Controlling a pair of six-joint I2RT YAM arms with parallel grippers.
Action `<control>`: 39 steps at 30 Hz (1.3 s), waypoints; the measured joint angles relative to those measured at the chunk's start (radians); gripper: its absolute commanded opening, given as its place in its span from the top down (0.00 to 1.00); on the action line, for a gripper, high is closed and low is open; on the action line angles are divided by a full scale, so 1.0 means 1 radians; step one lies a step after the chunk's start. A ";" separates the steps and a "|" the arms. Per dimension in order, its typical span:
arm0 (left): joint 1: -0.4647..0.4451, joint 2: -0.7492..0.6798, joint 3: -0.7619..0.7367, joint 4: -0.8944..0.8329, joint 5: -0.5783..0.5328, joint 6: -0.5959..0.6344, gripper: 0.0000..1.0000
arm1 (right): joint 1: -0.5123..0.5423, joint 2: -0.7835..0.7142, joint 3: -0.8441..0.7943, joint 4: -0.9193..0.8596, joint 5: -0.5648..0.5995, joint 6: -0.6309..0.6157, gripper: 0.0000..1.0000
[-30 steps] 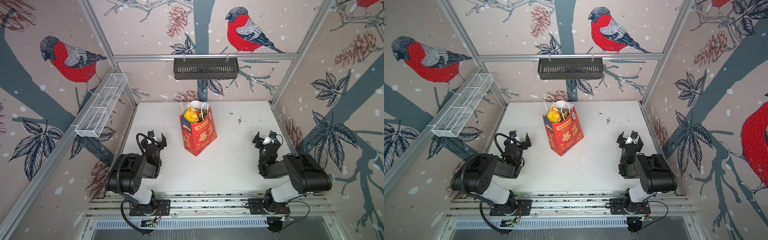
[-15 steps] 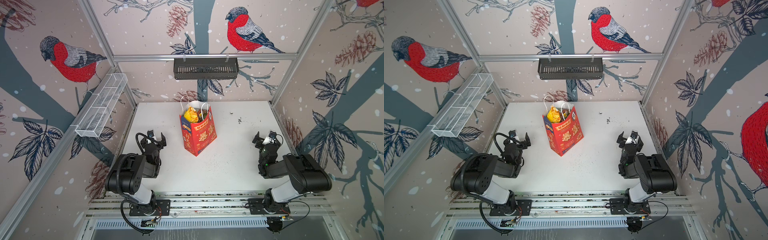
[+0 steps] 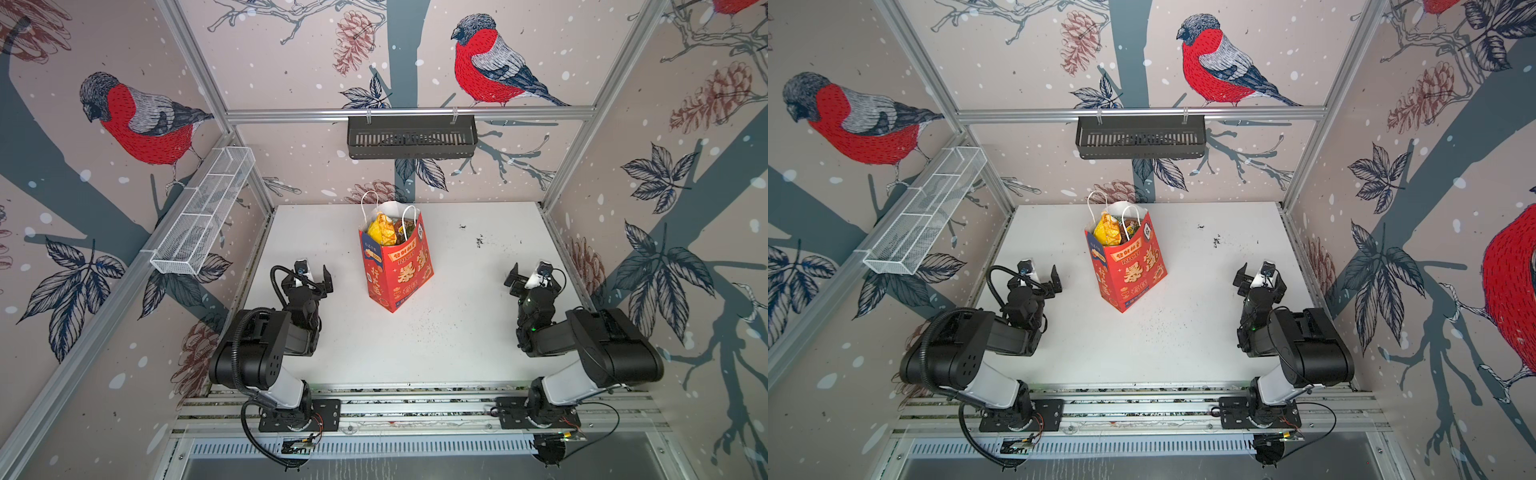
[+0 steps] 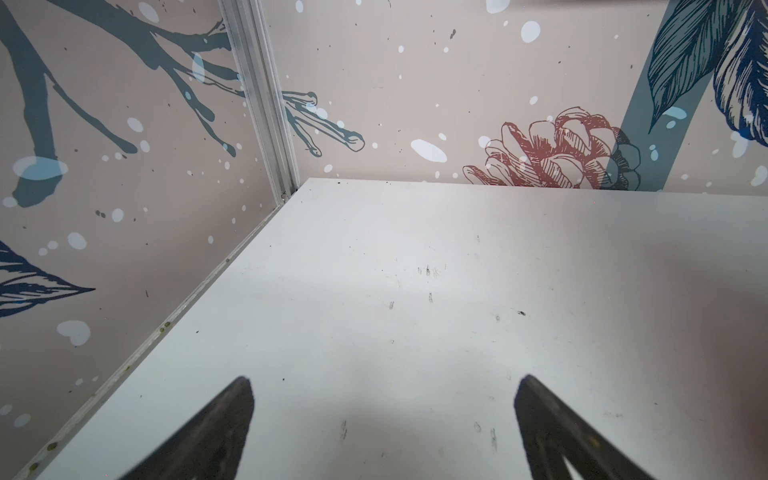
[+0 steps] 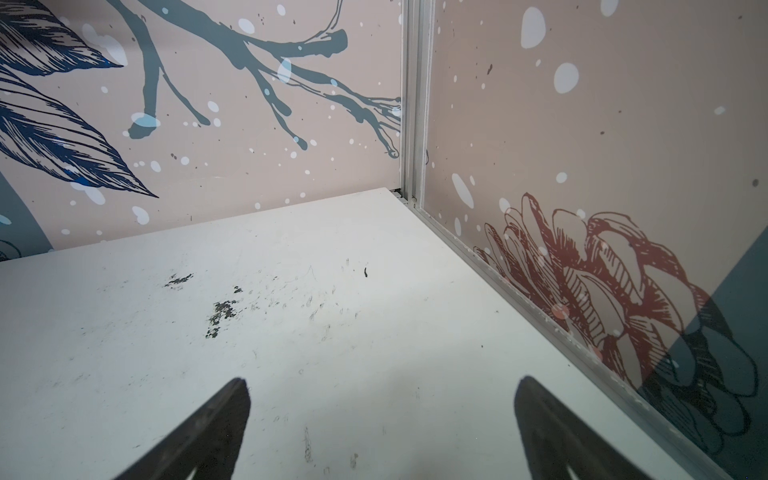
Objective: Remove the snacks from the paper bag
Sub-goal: 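Move both grippers forward toward the red paper bag's opening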
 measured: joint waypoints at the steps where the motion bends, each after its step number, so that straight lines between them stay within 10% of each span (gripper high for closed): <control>1: -0.005 -0.007 -0.002 0.003 -0.006 0.000 0.02 | 0.000 0.000 0.000 0.000 0.000 0.000 0.00; 20: -0.174 -0.443 0.185 -0.537 -0.320 -0.118 0.02 | 0.152 -0.360 0.190 -0.501 0.127 0.035 0.00; 39: -0.200 -0.369 0.661 -1.234 -0.111 -0.402 0.03 | 0.159 -0.682 0.216 -1.071 -0.380 0.365 0.00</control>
